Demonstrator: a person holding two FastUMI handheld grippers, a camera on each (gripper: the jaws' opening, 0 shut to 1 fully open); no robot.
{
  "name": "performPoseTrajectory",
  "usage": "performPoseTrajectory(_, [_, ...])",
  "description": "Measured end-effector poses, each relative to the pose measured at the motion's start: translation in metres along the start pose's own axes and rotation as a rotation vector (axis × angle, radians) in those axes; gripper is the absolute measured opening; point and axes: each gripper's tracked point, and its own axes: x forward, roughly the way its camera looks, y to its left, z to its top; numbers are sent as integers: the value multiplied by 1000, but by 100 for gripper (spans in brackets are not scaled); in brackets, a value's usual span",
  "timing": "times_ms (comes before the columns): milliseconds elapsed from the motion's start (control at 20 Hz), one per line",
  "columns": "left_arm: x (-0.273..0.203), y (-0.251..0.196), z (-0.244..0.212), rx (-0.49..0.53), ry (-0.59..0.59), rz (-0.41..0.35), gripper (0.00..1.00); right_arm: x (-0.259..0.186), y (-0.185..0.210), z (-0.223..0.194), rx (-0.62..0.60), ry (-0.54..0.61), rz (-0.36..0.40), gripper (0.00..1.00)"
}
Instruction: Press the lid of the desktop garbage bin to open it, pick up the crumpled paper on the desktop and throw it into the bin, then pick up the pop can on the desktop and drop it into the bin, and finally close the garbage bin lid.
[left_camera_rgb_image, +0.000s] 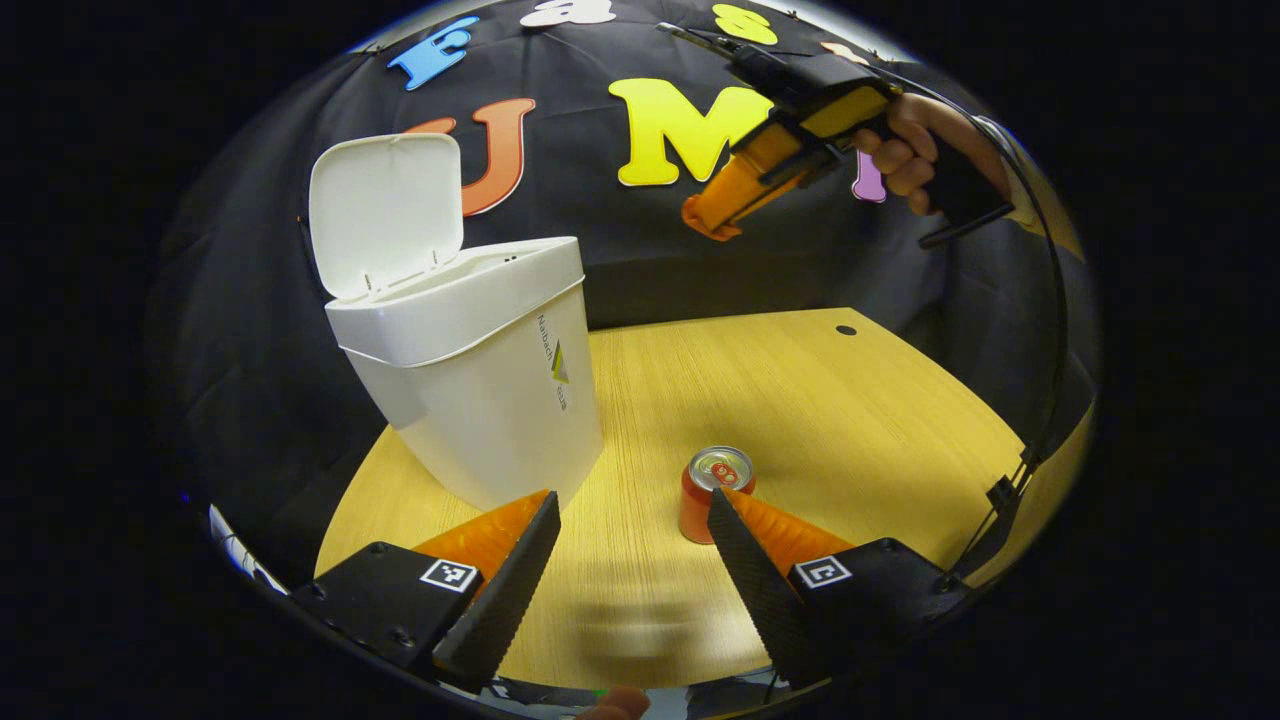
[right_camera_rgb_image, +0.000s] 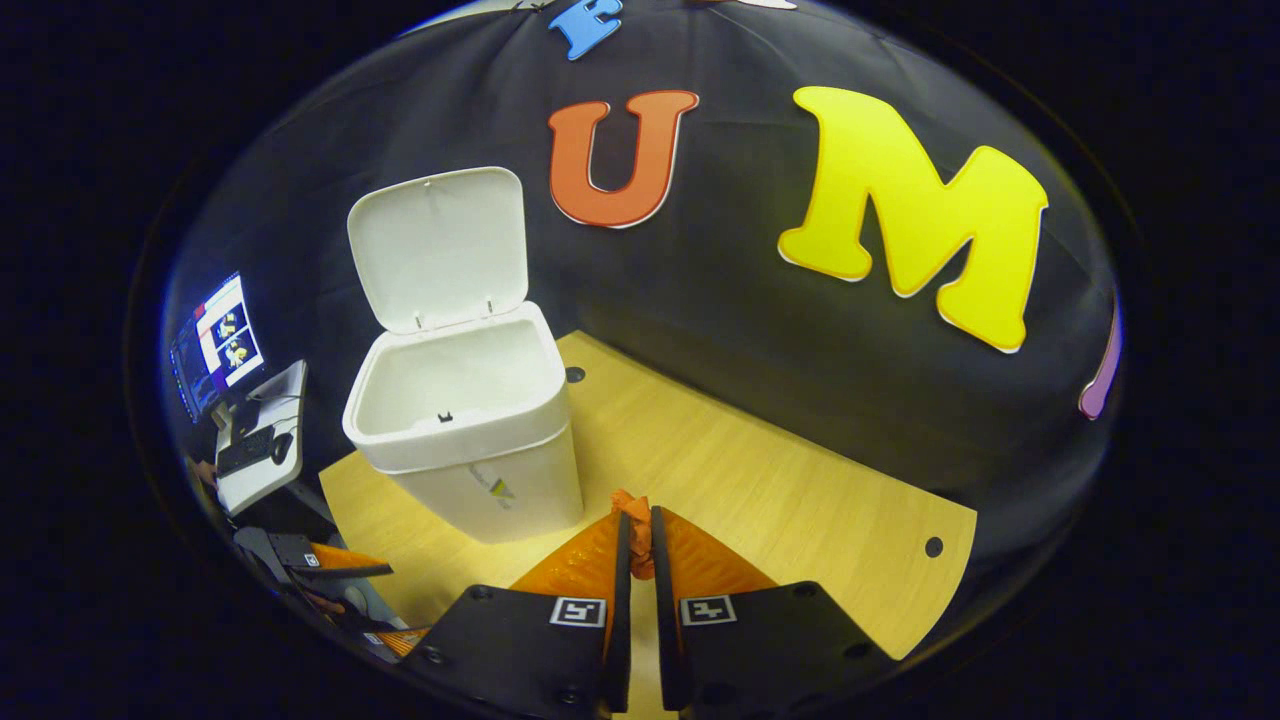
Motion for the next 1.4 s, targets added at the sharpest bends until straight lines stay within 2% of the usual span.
performPoseTrajectory(150, [-2,5,-3,20,-4,-17,99,29,23,31,-4,-34,3,13])
performPoseTrajectory(200, [-1,8,-3,28,-7,-12,99,36,35,43,17,-52,22,10])
performPoseTrajectory(250, [1,9,-4,28,-6,-16,99,42,47,54,32,-65,40,13])
performPoseTrajectory(500, [5,10,-7,6,-6,-30,99,74,99,63,7,-48,123,12])
performPoseTrajectory(700, [5,18,-13,53,1,-10,99,92,118,58,-19,-27,129,13])
performPoseTrajectory(750, [5,20,-15,68,1,-11,99,93,121,57,-31,-26,131,10])
performPoseTrajectory(800, [7,21,-14,79,-3,-12,99,95,126,58,-41,-32,141,15])
performPoseTrajectory(900, [7,22,-16,73,-1,-10,99,92,135,61,-43,-43,158,17])
performPoseTrajectory(950, [8,21,-17,67,4,-8,99,90,138,64,-40,-49,171,25])
performPoseTrajectory(1000, [7,21,-17,62,6,-8,99,89,141,64,-40,-52,178,29])
performPoseTrajectory(1050, [7,21,-17,57,7,-5,99,86,141,65,-44,-52,177,41])
performPoseTrajectory(1100, [8,20,-18,55,8,-9,99,86,140,65,-42,-54,175,54])
performPoseTrajectory(1150, [8,21,-19,53,12,-11,99,85,137,66,-33,-60,168,78])
performPoseTrajectory(1400, [11,19,-23,23,22,-16,99,60,125,75,33,-114,181,88])
